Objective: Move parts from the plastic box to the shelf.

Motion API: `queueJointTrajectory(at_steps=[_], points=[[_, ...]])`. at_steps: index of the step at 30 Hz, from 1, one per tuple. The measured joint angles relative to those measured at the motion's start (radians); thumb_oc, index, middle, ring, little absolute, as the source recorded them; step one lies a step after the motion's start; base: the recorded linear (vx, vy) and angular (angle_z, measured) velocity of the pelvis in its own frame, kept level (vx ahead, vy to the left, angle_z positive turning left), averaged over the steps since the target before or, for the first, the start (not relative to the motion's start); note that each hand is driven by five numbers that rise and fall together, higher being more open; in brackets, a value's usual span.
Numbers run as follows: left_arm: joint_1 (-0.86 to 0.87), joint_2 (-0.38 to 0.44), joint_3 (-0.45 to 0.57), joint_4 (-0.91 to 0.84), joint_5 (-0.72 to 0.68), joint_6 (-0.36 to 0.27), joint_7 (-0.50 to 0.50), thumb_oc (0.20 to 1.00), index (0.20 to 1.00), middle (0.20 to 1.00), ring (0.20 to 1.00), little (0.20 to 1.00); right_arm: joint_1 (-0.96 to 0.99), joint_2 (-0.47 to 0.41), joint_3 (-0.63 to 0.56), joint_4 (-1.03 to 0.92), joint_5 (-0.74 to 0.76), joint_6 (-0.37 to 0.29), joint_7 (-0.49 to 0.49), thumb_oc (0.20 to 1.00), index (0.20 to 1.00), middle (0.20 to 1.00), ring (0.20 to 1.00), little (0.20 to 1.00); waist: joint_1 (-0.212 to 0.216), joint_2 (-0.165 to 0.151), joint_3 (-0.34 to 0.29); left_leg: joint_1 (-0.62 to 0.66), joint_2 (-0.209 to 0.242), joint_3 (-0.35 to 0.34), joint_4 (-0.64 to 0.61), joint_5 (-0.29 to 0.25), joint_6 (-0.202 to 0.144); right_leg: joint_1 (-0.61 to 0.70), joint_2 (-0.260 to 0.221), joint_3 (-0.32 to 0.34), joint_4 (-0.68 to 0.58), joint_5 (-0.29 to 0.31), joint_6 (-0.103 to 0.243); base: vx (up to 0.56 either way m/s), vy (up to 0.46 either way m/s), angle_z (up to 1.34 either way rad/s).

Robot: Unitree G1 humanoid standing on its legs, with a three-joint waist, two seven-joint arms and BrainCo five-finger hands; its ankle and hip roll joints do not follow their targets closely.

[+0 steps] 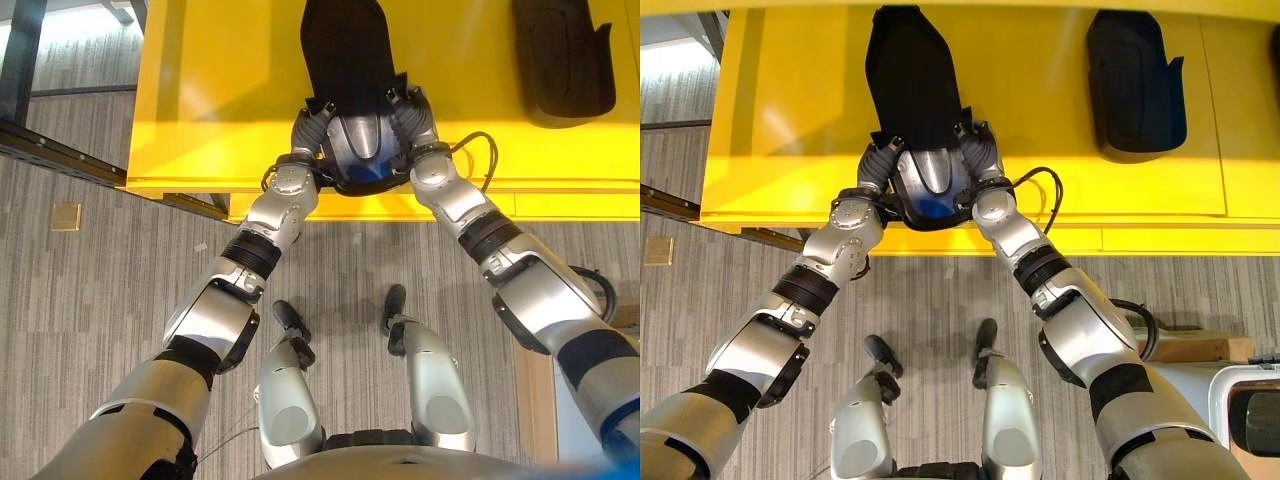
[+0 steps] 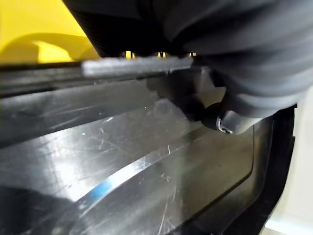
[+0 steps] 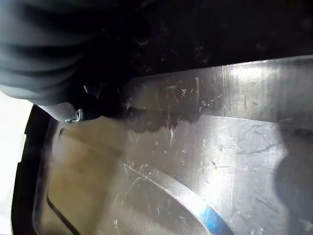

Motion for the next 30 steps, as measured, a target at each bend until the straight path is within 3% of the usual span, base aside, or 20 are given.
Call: queueJointTrajectory(at_steps=[14,20,21,23,24,25,26,30], points=[[-0.034,0.014,-0.009,0.003,0.06,0.001,-0.007,0.2,0.2,0.2,0.2,0.2,0.003,0.002,-0.006,-0.036,-0.023,0.003,-0.074,0.2,0.2,0.2,0.2,0.2,-0.011,-0.008,0.004,-0.037,0.023,0.003,0.03,0.013,-0.01,-0.089,-0.006,0.024,0.118,-0.056,-0.027,0.03,-0.01,-0.02],[-0.082,0.042,-0.039,0.012,0.101,0.022,-0.001,0.2,0.2,0.2,0.2,0.2,0.003,0.002,-0.03,-0.04,-0.024,-0.004,-0.093,0.2,0.2,0.2,0.2,0.2,-0.041,-0.009,0.006,-0.035,0.021,0.013,0.036,0.014,-0.011,-0.104,-0.006,0.035,0.139,-0.057,-0.029,0.03,0.027,-0.06],[-0.09,0.042,-0.042,0.016,0.103,0.024,-0.001,0.225,0.225,0.225,0.225,0.225,0.003,0.002,-0.036,-0.04,-0.024,-0.009,-0.093,0.2,0.2,0.2,0.2,0.2,-0.04,-0.009,0.006,-0.034,0.021,0.014,0.036,0.015,-0.012,-0.107,-0.007,0.039,0.143,-0.058,-0.031,0.01,0.017,-0.07],[-0.101,0.042,-0.049,0.024,0.123,0.025,-0.002,0.41,0.41,0.41,0.41,0.41,0.002,0.001,-0.043,-0.037,-0.024,-0.009,-0.092,0.2,0.2,0.2,0.2,0.2,-0.04,-0.008,0.006,-0.032,0.021,0.017,0.036,0.017,-0.015,-0.111,-0.007,0.042,0.15,-0.06,-0.034,0.0,0.011,-0.06],[-0.116,0.044,-0.059,0.037,0.13,0.027,-0.006,0.78,0.78,0.78,0.78,0.78,-0.001,0.001,-0.047,-0.031,-0.024,-0.01,-0.093,0.316,0.316,0.316,0.316,0.316,-0.039,-0.007,0.006,-0.033,0.021,0.019,0.036,0.017,-0.015,-0.116,-0.008,0.045,0.155,-0.06,-0.034,-0.01,0.001,-0.06],[-0.122,0.045,-0.066,0.043,0.132,0.027,-0.009,0.944,0.944,0.944,0.944,0.944,-0.005,0.001,-0.049,-0.022,-0.024,-0.009,-0.095,0.523,0.523,0.523,0.523,0.523,-0.037,-0.007,0.007,-0.032,0.021,0.021,0.036,0.017,-0.016,-0.119,-0.009,0.047,0.158,-0.06,-0.034,-0.02,-0.006,-0.04],[-0.141,0.048,-0.09,0.056,0.133,0.027,-0.014,1.0,1.0,1.0,1.0,1.0,-0.014,-0.003,-0.058,0.005,-0.021,-0.007,-0.105,1.0,1.0,1.0,1.0,1.0,-0.034,-0.006,0.007,-0.032,0.021,0.025,0.036,0.019,-0.016,-0.121,-0.01,0.047,0.162,-0.06,-0.035,0.0,0.0,0.0],[-0.148,0.05,-0.102,0.058,0.128,0.026,-0.028,1.0,1.0,1.0,1.0,1.0,-0.029,-0.015,-0.087,0.03,0.015,-0.007,-0.147,1.0,1.0,1.0,1.0,1.0,-0.03,-0.006,0.007,-0.031,0.019,0.03,0.037,0.021,-0.014,-0.122,-0.013,0.047,0.166,-0.06,-0.036,0.0,0.0,0.0]])
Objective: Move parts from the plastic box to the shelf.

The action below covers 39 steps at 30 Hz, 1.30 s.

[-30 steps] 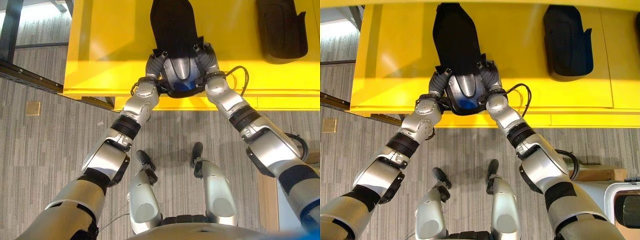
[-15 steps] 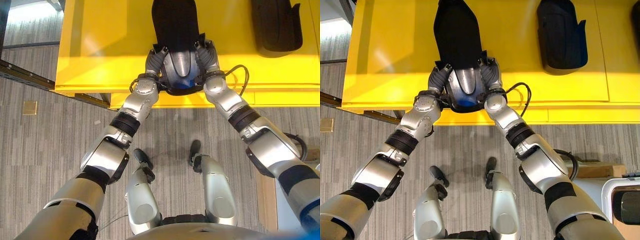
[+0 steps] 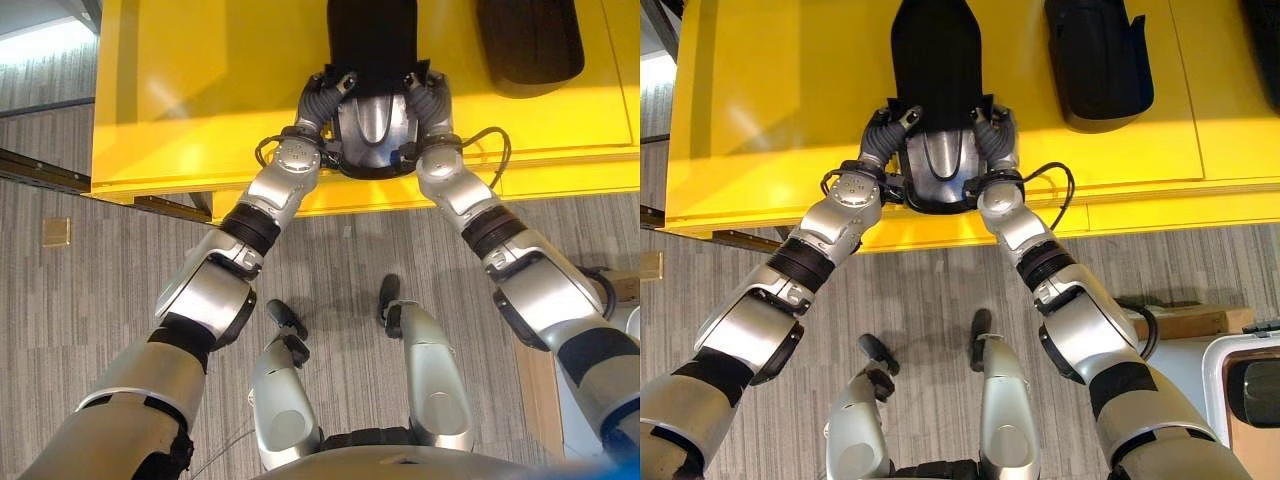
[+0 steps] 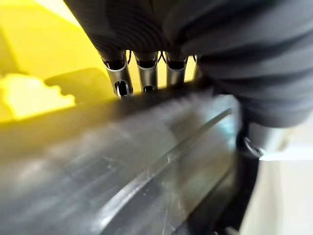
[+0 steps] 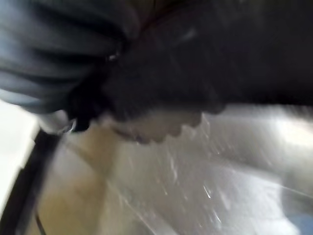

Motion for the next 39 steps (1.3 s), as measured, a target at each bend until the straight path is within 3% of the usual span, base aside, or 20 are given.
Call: queueJointTrajectory(at_steps=[7,12,20,24,27,32,35,37,39], points=[[0.001,-0.006,-0.001,0.001,-0.012,-0.001,0.027,1.0,1.0,1.0,1.0,1.0,-0.024,-0.004,-0.007,-0.001,-0.083,-0.013,-0.03,1.0,1.0,1.0,1.0,1.0,0.008,0.007,-0.001,0.001,-0.005,-0.003,0.001,0.006,0.006,0.0,-0.008,-0.002,0.012,-0.001,-0.001,-0.02,-0.017,0.02],[0.005,-0.015,0.002,0.003,-0.008,-0.001,0.094,1.0,1.0,1.0,1.0,1.0,-0.05,-0.007,0.005,-0.018,-0.149,-0.014,-0.031,1.0,1.0,1.0,1.0,1.0,0.018,0.03,-0.002,0.002,-0.005,-0.011,-0.005,0.017,0.004,0.0,-0.009,-0.007,0.016,-0.003,-0.006,-0.01,-0.005,0.02],[0.024,-0.009,-0.007,-0.015,0.073,0.011,0.143,1.0,1.0,1.0,1.0,1.0,-0.053,-0.016,0.003,-0.062,-0.182,-0.023,-0.069,1.0,1.0,1.0,1.0,1.0,0.033,0.037,-0.004,0.0,-0.006,-0.026,-0.012,0.028,0.005,0.002,-0.013,-0.02,0.029,-0.009,-0.014,-0.02,-0.007,0.05],[0.048,-0.006,0.008,-0.014,0.091,0.012,0.233,1.0,1.0,1.0,1.0,1.0,-0.051,-0.03,0.001,-0.131,-0.19,-0.043,-0.088,1.0,1.0,1.0,1.0,1.0,0.034,0.037,-0.004,0.003,-0.008,-0.029,-0.012,0.03,0.007,0.007,-0.015,-0.021,0.031,-0.009,-0.015,0.0,0.0,0.01],[0.052,0.023,0.023,-0.014,0.171,0.021,0.268,1.0,1.0,1.0,1.0,1.0,-0.048,-0.046,-0.007,-0.211,-0.199,-0.055,-0.1,1.0,1.0,1.0,1.0,1.0,0.031,0.037,-0.004,0.015,-0.01,-0.029,-0.012,0.03,0.007,0.019,-0.018,-0.021,0.031,-0.012,-0.015,0.01,0.007,0.0],[0.049,0.085,0.054,-0.034,0.173,0.02,0.297,1.0,1.0,1.0,1.0,1.0,-0.045,-0.057,-0.025,-0.303,-0.202,-0.062,-0.099,1.0,1.0,1.0,1.0,1.0,0.027,0.043,-0.007,0.032,-0.015,-0.027,-0.016,0.031,0.006,0.026,-0.021,-0.016,0.041,-0.028,-0.007,0.01,0.004,0.0],[0.049,0.089,0.095,-0.05,0.173,-0.013,0.36,1.0,1.0,1.0,1.0,1.0,-0.038,-0.08,-0.043,-0.359,-0.237,-0.064,-0.102,1.0,1.0,1.0,1.0,1.0,0.028,0.051,-0.011,0.033,-0.021,-0.028,-0.03,0.038,0.005,0.023,-0.023,-0.016,0.042,-0.029,-0.007,0.0,0.0,0.0],[0.059,0.087,0.144,-0.07,0.181,-0.119,0.457,1.0,1.0,1.0,1.0,1.0,0.018,-0.095,-0.065,-0.49,-0.248,-0.079,-0.126,1.0,1.0,1.0,1.0,1.0,0.026,0.052,-0.012,0.035,-0.021,-0.029,-0.032,0.038,0.005,0.024,-0.021,-0.017,0.042,-0.026,-0.011,0.0,0.0,0.0],[0.092,0.078,0.172,-0.132,0.199,-0.171,0.499,1.0,1.0,1.0,1.0,1.0,0.062,-0.087,-0.087,-0.545,-0.284,-0.091,-0.141,1.0,1.0,1.0,1.0,1.0,0.027,0.052,-0.012,0.037,-0.021,-0.03,-0.033,0.038,0.005,0.027,-0.02,-0.018,0.041,-0.025,-0.013,0.0,0.0,0.0]])
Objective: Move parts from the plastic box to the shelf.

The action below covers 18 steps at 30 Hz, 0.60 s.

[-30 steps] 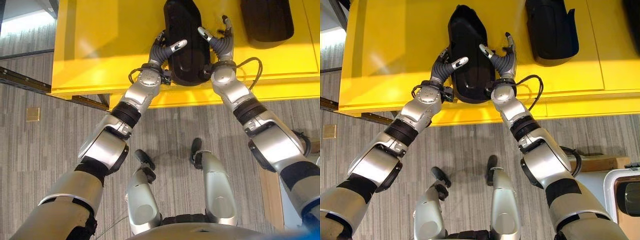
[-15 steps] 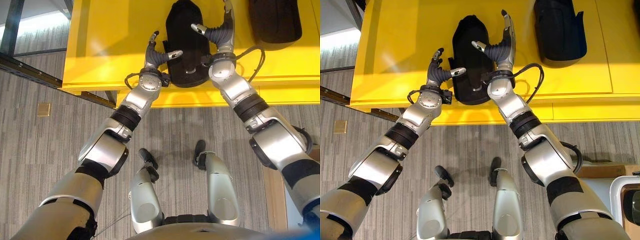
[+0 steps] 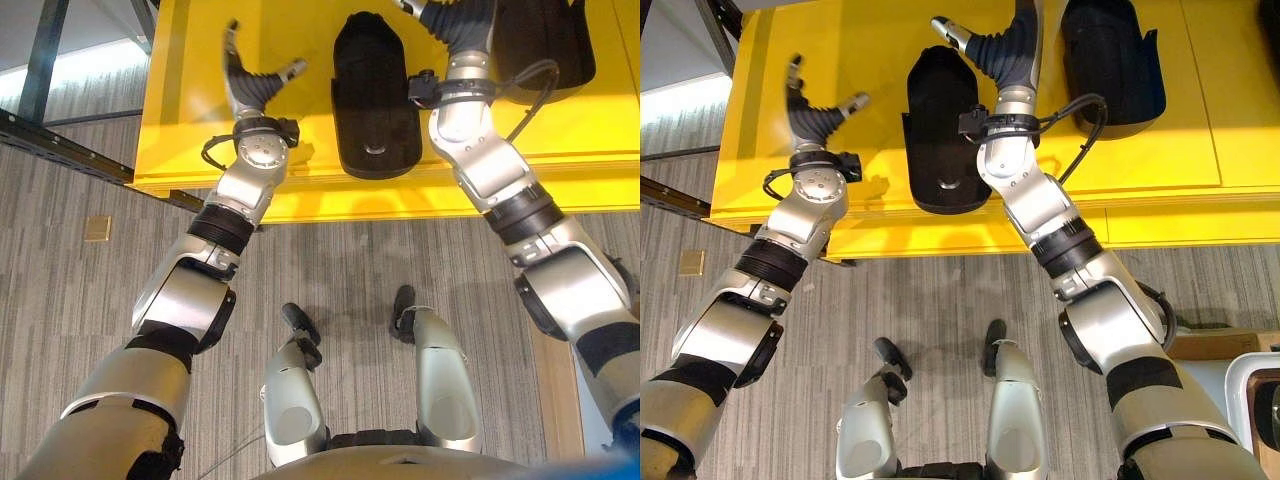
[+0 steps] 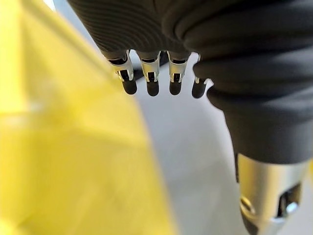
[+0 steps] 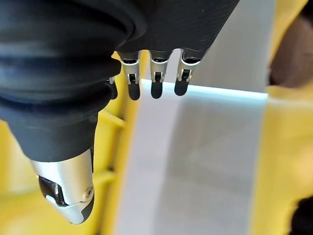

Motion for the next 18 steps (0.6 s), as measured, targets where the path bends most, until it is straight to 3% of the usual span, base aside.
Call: queueJointTrajectory(at_steps=[2,5,8,10,12,13,18], points=[[0.085,-0.041,0.042,-0.11,0.013,-0.076,0.055,1.0,1.0,1.0,1.0,1.0,0.08,0.022,-0.017,-0.081,-0.082,-0.003,-0.002,1.0,1.0,1.0,1.0,1.0,0.0,0.0,0.0,0.023,0.0,0.002,-0.01,0.0,0.0,0.022,0.005,0.0,-0.01,0.0,0.0,0.05,-0.004,-0.04],[0.272,-0.148,0.1,-0.297,0.088,-0.123,0.095,1.0,1.0,1.0,1.0,1.0,0.241,0.085,-0.024,-0.291,-0.135,0.004,0.037,1.0,1.0,1.0,1.0,1.0,-0.003,-0.002,-0.001,0.077,0.01,0.001,-0.014,-0.004,-0.006,0.088,0.025,0.003,-0.047,-0.004,0.005,0.07,0.022,-0.06],[0.398,-0.162,0.087,-0.416,0.126,-0.106,0.063,1.0,1.0,1.0,1.0,1.0,0.386,0.078,-0.024,-0.407,-0.11,0.009,0.091,1.0,1.0,1.0,1.0,1.0,-0.013,-0.008,-0.037,0.101,0.016,0.007,-0.033,-0.016,-0.021,0.109,0.04,0.007,-0.073,-0.011,0.02,0.06,0.041,-0.07],[0.527,-0.156,0.08,-0.531,0.125,-0.071,0.035,1.0,1.0,1.0,1.0,1.0,0.615,0.036,-0.045,-0.498,-0.073,0.009,0.147,1.0,1.0,1.0,1.0,1.0,-0.018,-0.024,-0.093,0.115,0.014,0.016,-0.048,-0.016,-0.021,0.127,0.047,0.008,-0.1,-0.007,0.026,0.04,0.06,-0.07],[0.576,-0.152,0.079,-0.547,0.124,-0.06,0.027,1.0,1.0,1.0,1.0,1.0,0.714,0.007,-0.054,-0.49,-0.058,0.013,0.175,1.0,1.0,1.0,1.0,1.0,-0.028,-0.044,-0.114,0.141,0.011,0.033,-0.049,-0.018,-0.02,0.139,0.05,0.029,-0.108,-0.006,0.031,0.05,0.085,-0.26],[0.672,-0.158,0.079,-0.62,0.109,-0.054,0.02,1.0,1.0,1.0,1.0,1.0,0.852,-0.008,-0.096,-0.546,-0.065,-0.005,0.251,1.0,1.0,1.0,1.0,1.0,-0.033,-0.045,-0.132,0.168,0.013,0.038,-0.058,-0.018,-0.021,0.172,0.064,0.038,-0.15,0.004,0.042,0.02,0.063,-0.36],[0.825,-0.135,0.079,-0.628,0.064,-0.053,0.003,1.0,1.0,1.0,1.0,1.0,1.016,-0.201,-0.139,-0.562,-0.233,-0.06,0.357,1.0,1.0,1.0,1.0,1.0,-0.07,-0.051,-0.167,0.209,0.004,0.057,-0.074,-0.018,-0.021,0.223,0.075,0.056,-0.234,0.046,0.058,-0.04,0.046,-0.18]])
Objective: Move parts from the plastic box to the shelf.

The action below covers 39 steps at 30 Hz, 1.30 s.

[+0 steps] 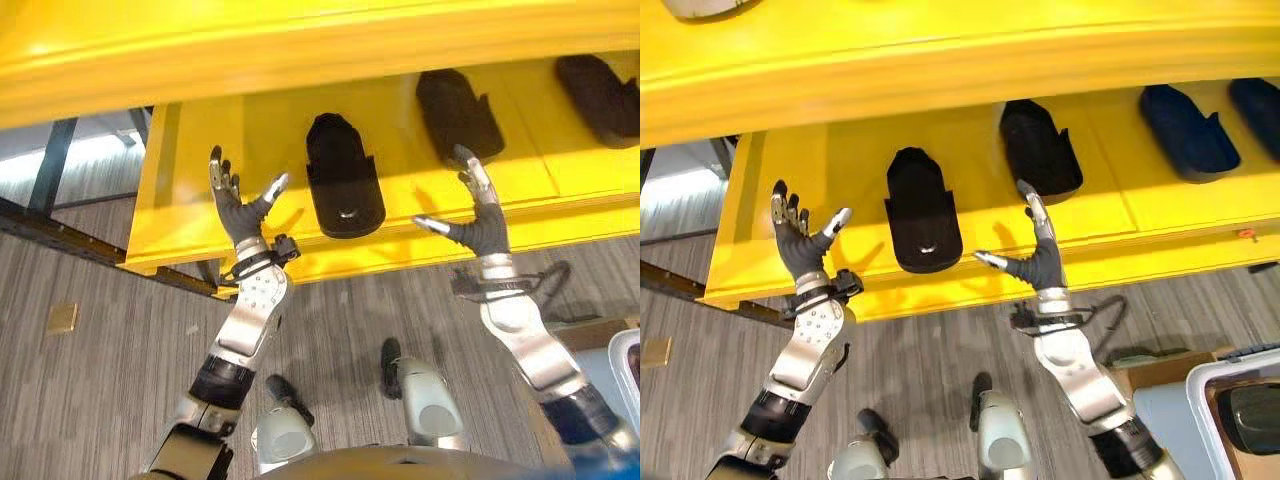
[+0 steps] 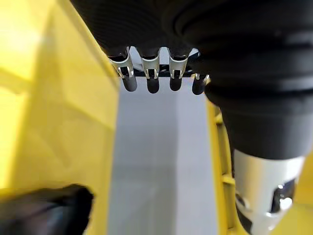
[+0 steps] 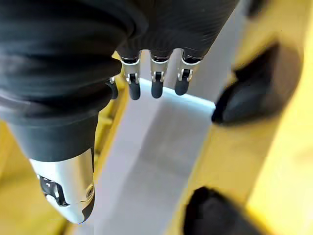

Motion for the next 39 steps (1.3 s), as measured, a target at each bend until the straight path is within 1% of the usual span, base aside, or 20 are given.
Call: queueJointTrajectory(at_steps=[3,4,6,7,9,10,11,13,15,16,18,19,21,22,24,26,30,31,35,39], points=[[0.065,0.057,0.002,-0.023,-0.03,-0.011,-0.024,1.0,1.0,1.0,1.0,1.0,0.075,-0.091,-0.056,-0.053,-0.061,-0.088,0.005,1.0,1.0,1.0,1.0,1.0,0.001,0.004,-0.003,-0.004,-0.005,0.001,-0.022,0.0,0.0,0.002,0.01,0.001,-0.034,0.023,0.004,-0.08,0.019,-0.01],[0.111,0.091,0.007,-0.032,-0.041,-0.013,-0.035,1.0,1.0,1.0,1.0,1.0,0.118,-0.122,-0.089,-0.08,-0.083,-0.132,0.007,1.0,1.0,1.0,1.0,1.0,0.003,0.003,-0.003,-0.004,-0.005,0.001,-0.027,0.0,0.0,0.008,0.01,0.0,-0.05,0.031,0.006,-0.07,0.015,0.03],[0.151,0.118,0.019,-0.035,-0.061,-0.044,-0.06,1.0,1.0,1.0,1.0,1.0,0.132,-0.146,-0.091,-0.105,-0.116,-0.205,0.024,1.0,1.0,1.0,1.0,1.0,0.017,-0.004,-0.009,-0.003,-0.012,0.001,-0.027,-0.001,-0.001,0.018,0.008,0.0,-0.065,0.039,0.014,-0.07,-0.003,0.06],[0.151,0.126,0.019,-0.035,-0.065,-0.052,-0.068,1.0,1.0,1.0,1.0,1.0,0.131,-0.154,-0.089,-0.111,-0.125,-0.223,0.037,1.0,1.0,1.0,1.0,1.0,0.023,-0.004,-0.009,-0.004,-0.013,0.0,-0.028,-0.004,-0.003,0.018,0.007,0.0,-0.068,0.041,0.018,-0.09,-0.026,0.05],[0.153,0.135,0.019,-0.036,-0.066,-0.055,-0.078,1.0,1.0,1.0,1.0,1.0,0.126,-0.158,-0.084,-0.113,-0.132,-0.229,0.059,1.0,1.0,1.0,1.0,1.0,0.031,-0.004,-0.009,-0.005,-0.014,0.0,-0.028,-0.008,-0.003,0.02,0.007,-0.002,-0.069,0.043,0.019,-0.07,-0.06,0.05],[0.157,0.14,0.02,-0.036,-0.078,-0.068,-0.134,1.0,1.0,1.0,1.0,1.0,0.123,-0.199,-0.042,-0.111,-0.123,-0.229,0.177,1.0,1.0,1.0,1.0,1.0,0.05,-0.006,-0.01,-0.006,-0.018,0.0,-0.028,-0.019,0.0,0.022,0.002,-0.006,-0.069,0.046,0.022,-0.05,-0.064,0.09],[0.165,0.14,0.02,-0.037,-0.079,-0.07,-0.156,1.0,1.0,1.0,1.0,1.0,0.12,-0.217,-0.014,-0.107,-0.123,-0.227,0.223,1.0,1.0,1.0,1.0,1.0,0.061,-0.007,-0.01,-0.009,-0.019,-0.002,-0.028,-0.025,-0.001,0.023,-0.001,-0.01,-0.068,0.047,0.023,-0.09,-0.112,0.14],[0.188,0.155,0.02,-0.039,-0.098,-0.077,-0.223,1.0,1.0,1.0,1.0,1.0,0.092,-0.247,0.077,-0.078,-0.125,-0.202,0.343,1.0,1.0,1.0,1.0,1.0,0.078,-0.019,-0.01,-0.024,-0.023,-0.016,-0.025,-0.027,0.002,0.024,-0.007,-0.022,-0.069,0.048,0.024,-0.08,-0.123,0.2],[0.214,0.183,0.013,-0.038,-0.107,-0.083,-0.264,1.0,1.0,1.0,1.0,1.0,0.048,-0.277,0.15,-0.049,-0.144,-0.171,0.398,1.0,1.0,1.0,1.0,1.0,0.09,-0.028,-0.01,-0.043,-0.024,-0.035,-0.025,-0.027,0.006,0.021,-0.01,-0.041,-0.07,0.049,0.026,-0.06,-0.148,0.26],[0.232,0.195,0.011,-0.035,-0.107,-0.083,-0.29,1.0,1.0,1.0,1.0,1.0,-0.007,-0.286,0.224,0.002,-0.179,-0.131,0.432,1.0,1.0,1.0,1.0,1.0,0.115,-0.039,-0.01,-0.046,-0.022,-0.043,-0.024,-0.026,0.006,0.022,-0.009,-0.047,-0.073,0.05,0.025,-0.04,-0.142,0.25],[0.252,0.206,0.012,-0.033,-0.106,-0.085,-0.316,1.0,1.0,1.0,1.0,1.0,-0.087,-0.288,0.304,0.065,-0.198,-0.077,0.463,1.0,1.0,1.0,1.0,1.0,0.141,-0.043,-0.012,-0.059,-0.022,-0.062,-0.025,-0.025,0.008,0.028,-0.011,-0.067,-0.076,0.049,0.024,-0.03,-0.099,0.28],[0.26,0.214,0.013,-0.033,-0.106,-0.087,-0.336,1.0,1.0,1.0,1.0,1.0,-0.125,-0.283,0.322,0.11,-0.214,-0.047,0.492,1.0,1.0,1.0,1.0,1.0,0.163,-0.046,-0.012,-0.064,-0.02,-0.066,-0.025,-0.024,0.009,0.031,-0.014,-0.076,-0.085,0.05,0.024,-0.02,-0.116,0.26],[0.284,0.218,0.025,-0.031,-0.105,-0.092,-0.355,1.0,1.0,1.0,1.0,1.0,-0.152,-0.279,0.332,0.145,-0.231,-0.022,0.516,1.0,1.0,1.0,1.0,1.0,0.196,-0.045,-0.011,-0.076,-0.023,-0.078,-0.025,-0.023,0.01,0.036,-0.016,-0.089,-0.086,0.051,0.025,-0.02,-0.102,0.22],[0.292,0.221,0.043,-0.02,-0.102,-0.1,-0.392,1.0,1.0,1.0,1.0,1.0,-0.203,-0.267,0.394,0.232,-0.239,0.004,0.53,1.0,1.0,1.0,1.0,1.0,0.203,-0.053,-0.011,-0.074,-0.022,-0.094,-0.024,-0.02,0.008,0.056,-0.014,-0.106,-0.108,0.052,0.028,-0.01,-0.056,0.34],[0.303,0.236,0.053,-0.013,-0.096,-0.106,-0.419,1.0,1.0,1.0,1.0,1.0,-0.209,-0.265,0.413,0.27,-0.258,0.032,0.537,1.0,1.0,1.0,1.0,1.0,0.222,-0.057,-0.008,-0.077,-0.024,-0.11,-0.028,-0.02,0.009,0.07,-0.015,-0.123,-0.116,0.052,0.027,-0.01,-0.039,0.29],[0.322,0.266,0.059,-0.005,-0.095,-0.109,-0.447,1.0,1.0,1.0,1.0,1.0,-0.214,-0.253,0.416,0.315,-0.275,0.045,0.508,1.0,1.0,1.0,1.0,1.0,0.238,-0.06,-0.006,-0.077,-0.029,-0.117,-0.033,-0.02,0.009,0.083,-0.017,-0.135,-0.126,0.054,0.029,0.0,0.004,0.17],[0.334,0.278,0.06,0.008,-0.093,-0.116,-0.462,1.0,1.0,1.0,1.0,1.0,-0.217,-0.242,0.385,0.32,-0.327,0.061,0.475,1.0,1.0,1.0,1.0,1.0,0.238,-0.059,-0.005,-0.076,-0.045,-0.121,-0.042,-0.02,0.009,0.095,-0.029,-0.145,-0.142,0.059,0.037,0.0,0.01,0.12],[0.329,0.278,0.06,0.008,-0.093,-0.119,-0.462,1.0,1.0,1.0,1.0,1.0,-0.217,-0.222,0.379,0.334,-0.361,0.078,0.452,1.0,1.0,1.0,1.0,1.0,0.232,-0.059,-0.005,-0.074,-0.047,-0.123,-0.042,-0.02,0.009,0.11,-0.029,-0.154,-0.153,0.061,0.04,-0.02,-0.001,0.13],[0.303,0.279,0.06,0.014,-0.092,-0.125,-0.477,1.0,1.0,1.0,1.0,1.0,-0.22,-0.186,0.381,0.416,-0.416,0.096,0.428,1.0,1.0,1.0,1.0,1.0,0.233,-0.055,-0.002,-0.076,-0.05,-0.133,-0.045,-0.02,0.01,0.121,-0.029,-0.167,-0.164,0.062,0.042,-0.02,-0.001,0.11],[0.289,0.279,0.059,0.014,-0.091,-0.125,-0.504,1.0,1.0,1.0,1.0,1.0,-0.242,-0.18,0.381,0.484,-0.43,0.11,0.428,1.0,1.0,1.0,1.0,1.0,0.234,-0.037,0.009,-0.074,-0.055,-0.131,-0.056,-0.02,0.01,0.124,-0.032,-0.171,-0.173,0.066,0.046,0.02,0.0,0.01]])
